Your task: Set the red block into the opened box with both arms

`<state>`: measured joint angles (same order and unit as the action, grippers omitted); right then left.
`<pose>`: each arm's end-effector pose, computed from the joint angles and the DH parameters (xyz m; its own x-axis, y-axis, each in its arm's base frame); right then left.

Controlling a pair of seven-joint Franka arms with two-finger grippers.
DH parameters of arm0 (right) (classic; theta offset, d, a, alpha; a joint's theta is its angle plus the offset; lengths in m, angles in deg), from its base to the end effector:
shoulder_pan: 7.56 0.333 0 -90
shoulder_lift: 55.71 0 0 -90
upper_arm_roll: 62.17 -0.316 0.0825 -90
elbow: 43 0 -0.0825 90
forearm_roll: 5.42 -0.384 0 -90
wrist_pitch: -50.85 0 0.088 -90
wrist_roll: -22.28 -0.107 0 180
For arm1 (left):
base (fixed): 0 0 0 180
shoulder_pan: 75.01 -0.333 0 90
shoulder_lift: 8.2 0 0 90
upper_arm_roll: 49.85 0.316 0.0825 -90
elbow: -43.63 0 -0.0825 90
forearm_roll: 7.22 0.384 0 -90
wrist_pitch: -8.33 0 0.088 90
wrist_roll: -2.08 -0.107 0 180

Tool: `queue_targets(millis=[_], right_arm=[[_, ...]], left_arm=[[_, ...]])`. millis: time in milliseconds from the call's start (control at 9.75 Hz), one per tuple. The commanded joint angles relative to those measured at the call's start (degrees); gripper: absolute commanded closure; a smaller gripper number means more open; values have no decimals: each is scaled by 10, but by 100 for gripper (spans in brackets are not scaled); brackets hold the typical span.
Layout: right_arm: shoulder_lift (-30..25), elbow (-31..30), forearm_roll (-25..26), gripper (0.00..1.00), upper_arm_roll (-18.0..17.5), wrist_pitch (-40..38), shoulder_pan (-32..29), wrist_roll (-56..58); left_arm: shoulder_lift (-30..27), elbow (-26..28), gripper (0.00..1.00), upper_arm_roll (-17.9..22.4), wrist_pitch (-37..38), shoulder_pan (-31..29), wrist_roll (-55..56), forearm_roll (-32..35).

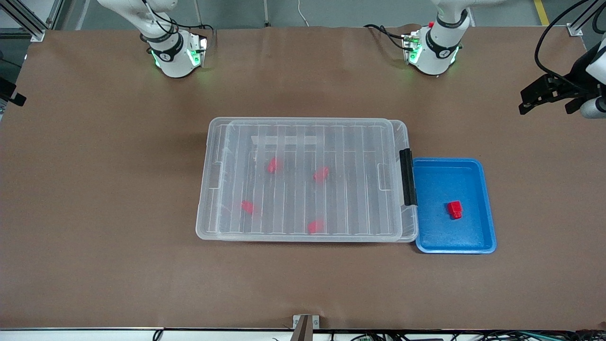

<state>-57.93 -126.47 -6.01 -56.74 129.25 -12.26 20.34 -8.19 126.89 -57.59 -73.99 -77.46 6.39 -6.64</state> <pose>0.5117 -0.0914 0.6806 0.9771 -0.2066 -0.0503 -0.2075 -0.9782 -0.0121 0.5383 -0.0486 0.6675 0.9998 -0.0157 -0.0158 -0.0159 -0.9998 -0.0112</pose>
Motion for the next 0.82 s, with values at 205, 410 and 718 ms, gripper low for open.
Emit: queue_targets(millis=[205,410,718], right_arm=[[-1,10,-10,0,-7,-6,-4,5],[-1,10,-10,0,-7,-7,-3,5],[18,8,-40,0,-20,3,31,4]], left_arm=[[12,4,0,1,-3,-2,-10,14],[38,35,0,1,-63,-3,-10,32],[106,113,0,3,-228,-25,-2,32]])
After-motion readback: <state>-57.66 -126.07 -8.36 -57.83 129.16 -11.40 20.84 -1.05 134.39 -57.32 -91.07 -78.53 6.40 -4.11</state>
